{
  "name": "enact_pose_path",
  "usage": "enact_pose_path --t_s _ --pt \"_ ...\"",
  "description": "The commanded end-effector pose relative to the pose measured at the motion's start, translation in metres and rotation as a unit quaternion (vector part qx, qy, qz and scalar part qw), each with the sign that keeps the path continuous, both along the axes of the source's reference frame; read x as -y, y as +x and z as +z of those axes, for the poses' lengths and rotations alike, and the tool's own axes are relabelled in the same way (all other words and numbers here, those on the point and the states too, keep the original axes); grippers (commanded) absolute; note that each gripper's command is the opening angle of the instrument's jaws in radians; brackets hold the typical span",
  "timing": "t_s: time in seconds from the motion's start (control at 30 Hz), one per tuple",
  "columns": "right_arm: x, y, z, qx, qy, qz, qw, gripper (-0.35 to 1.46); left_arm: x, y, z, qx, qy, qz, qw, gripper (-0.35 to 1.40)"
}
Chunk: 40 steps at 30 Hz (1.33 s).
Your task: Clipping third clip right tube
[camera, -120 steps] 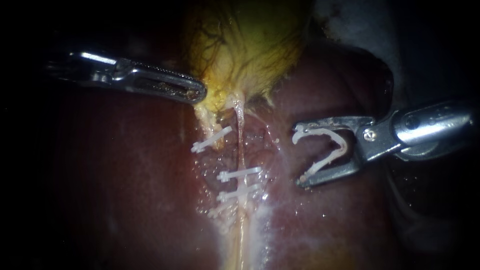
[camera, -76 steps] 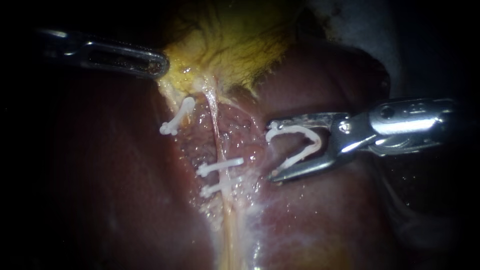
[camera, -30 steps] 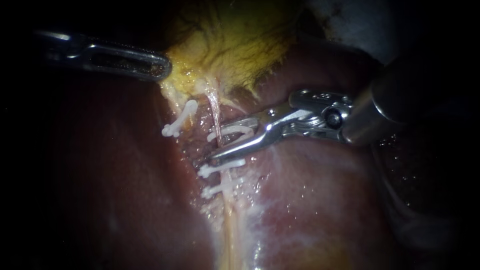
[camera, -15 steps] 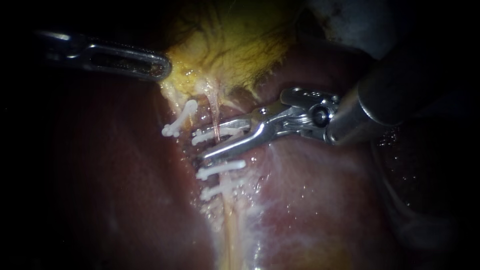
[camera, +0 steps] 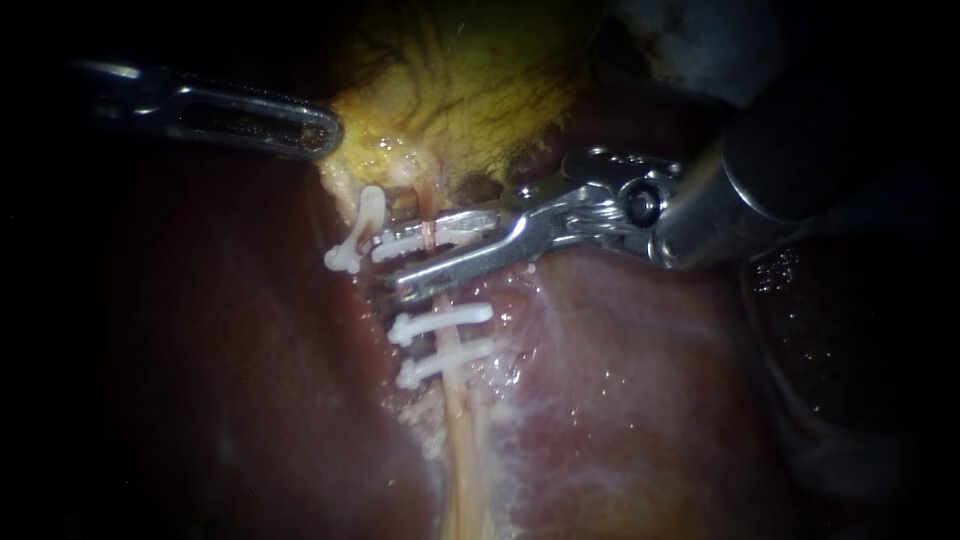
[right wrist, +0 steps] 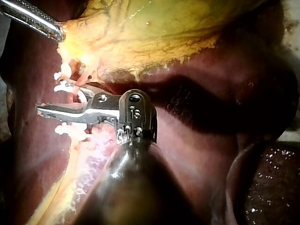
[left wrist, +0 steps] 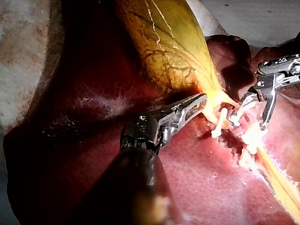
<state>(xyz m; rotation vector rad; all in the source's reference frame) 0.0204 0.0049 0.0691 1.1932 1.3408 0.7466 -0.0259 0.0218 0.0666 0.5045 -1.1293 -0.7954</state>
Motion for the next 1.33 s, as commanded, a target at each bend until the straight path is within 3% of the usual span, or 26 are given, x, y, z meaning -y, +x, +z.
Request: enact_pose_path --t_s 0.03,0.57,0.67,0.83,0.97,1.33 --pt "-0.0001 0.0000 0.0001 0.002 0.003 0.000 1.0000 0.41 0.0000 0.0000 0.0000 0.000 0.000 0.000 1.0000 -0.35" --pt "-0.0002 -0.0001 0.0004 0.011 0.027 -0.010 0.9995 -0.14 0.0000 0.0000 0.0001 0.000 0.000 0.000 1.0000 -0.35" --pt "-0.0001 -0.0001 0.0004 0.014 0.035 -0.011 0.9992 -0.35 0.0000 0.0000 0.0001 0.000 0.000 0.000 1.0000 -0.35" --pt "0.0005 -0.0002 0.0008 0.015 0.034 -0.006 0.9993 -0.35 0.0000 0.0000 0.0001 0.000 0.000 0.000 1.0000 -0.35" --pt "0.0007 -0.0001 0.0007 0.009 0.033 -0.026 0.9991 -0.35 0.0000 0.0000 0.0001 0.000 0.000 -0.001 1.0000 -0.35" --pt "0.0007 -0.0001 0.0007 0.009 0.033 -0.027 0.9991 -0.35 0.0000 -0.0001 0.0001 -0.001 0.000 -0.001 1.0000 -0.35"
